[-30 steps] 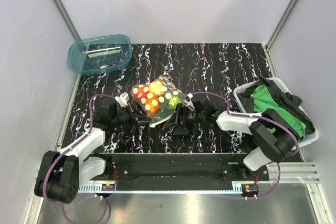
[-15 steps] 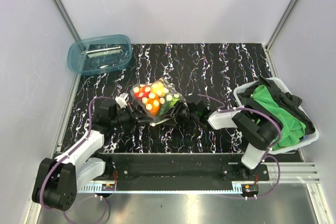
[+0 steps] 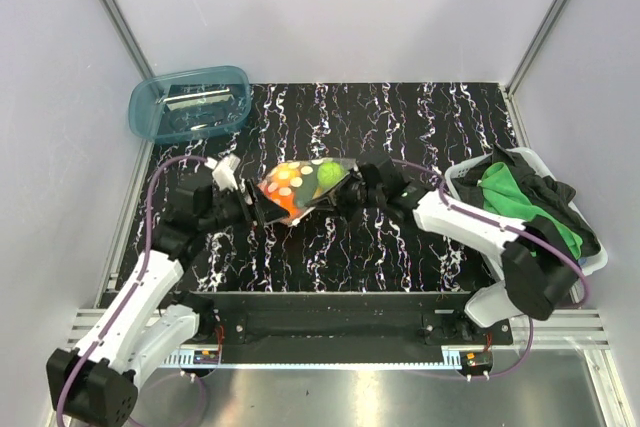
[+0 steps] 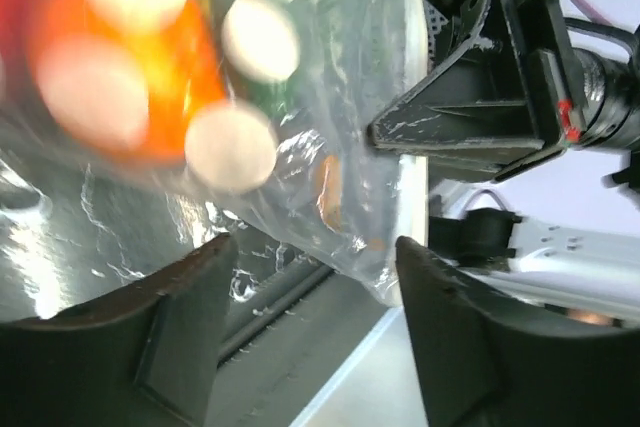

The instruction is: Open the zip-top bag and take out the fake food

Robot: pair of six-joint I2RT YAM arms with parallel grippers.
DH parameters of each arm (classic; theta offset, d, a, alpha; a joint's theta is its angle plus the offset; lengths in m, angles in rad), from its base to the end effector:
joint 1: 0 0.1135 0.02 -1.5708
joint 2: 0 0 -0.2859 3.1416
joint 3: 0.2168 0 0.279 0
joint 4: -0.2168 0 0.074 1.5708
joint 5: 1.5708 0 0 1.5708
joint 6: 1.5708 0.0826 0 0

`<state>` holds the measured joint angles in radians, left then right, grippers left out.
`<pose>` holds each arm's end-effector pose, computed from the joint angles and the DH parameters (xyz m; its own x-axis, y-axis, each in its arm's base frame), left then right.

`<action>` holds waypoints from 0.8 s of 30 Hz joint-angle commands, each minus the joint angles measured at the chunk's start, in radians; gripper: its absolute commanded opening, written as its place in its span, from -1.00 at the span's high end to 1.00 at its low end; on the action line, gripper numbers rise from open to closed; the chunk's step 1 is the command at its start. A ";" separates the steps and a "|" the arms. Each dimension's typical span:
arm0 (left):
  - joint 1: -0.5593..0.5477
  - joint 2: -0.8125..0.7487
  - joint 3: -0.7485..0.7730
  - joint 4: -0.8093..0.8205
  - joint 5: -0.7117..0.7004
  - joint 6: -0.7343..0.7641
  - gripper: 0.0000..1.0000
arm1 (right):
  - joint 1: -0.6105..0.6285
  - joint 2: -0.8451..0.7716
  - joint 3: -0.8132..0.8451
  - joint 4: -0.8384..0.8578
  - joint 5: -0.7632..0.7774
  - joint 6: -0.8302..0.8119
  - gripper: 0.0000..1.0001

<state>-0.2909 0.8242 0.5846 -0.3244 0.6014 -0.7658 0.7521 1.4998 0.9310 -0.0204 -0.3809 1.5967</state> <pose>0.2020 -0.1093 0.2410 -0.8506 -0.3419 -0.3996 0.1457 0.5768 -0.8038 0.2615 0.2867 0.2188 -0.8491 0.4765 0.2280 0.4279 0.3674 0.8258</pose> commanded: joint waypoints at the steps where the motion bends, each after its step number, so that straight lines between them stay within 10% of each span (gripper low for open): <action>1: -0.046 -0.069 0.107 -0.107 -0.133 0.249 -0.47 | -0.025 -0.081 0.081 -0.289 0.036 0.051 1.00; 12: -0.274 -0.175 0.132 0.037 -0.155 0.730 -0.46 | -0.131 -0.093 0.209 -0.400 -0.019 0.107 1.00; 24: -0.315 -0.073 0.054 0.321 -0.247 0.809 -0.51 | -0.132 -0.006 0.382 -0.414 -0.058 0.189 1.00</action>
<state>-0.6033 0.7288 0.6556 -0.1814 0.4198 -0.0147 0.6212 1.4803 1.2434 -0.4397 -0.3981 1.7416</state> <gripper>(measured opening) 0.781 0.013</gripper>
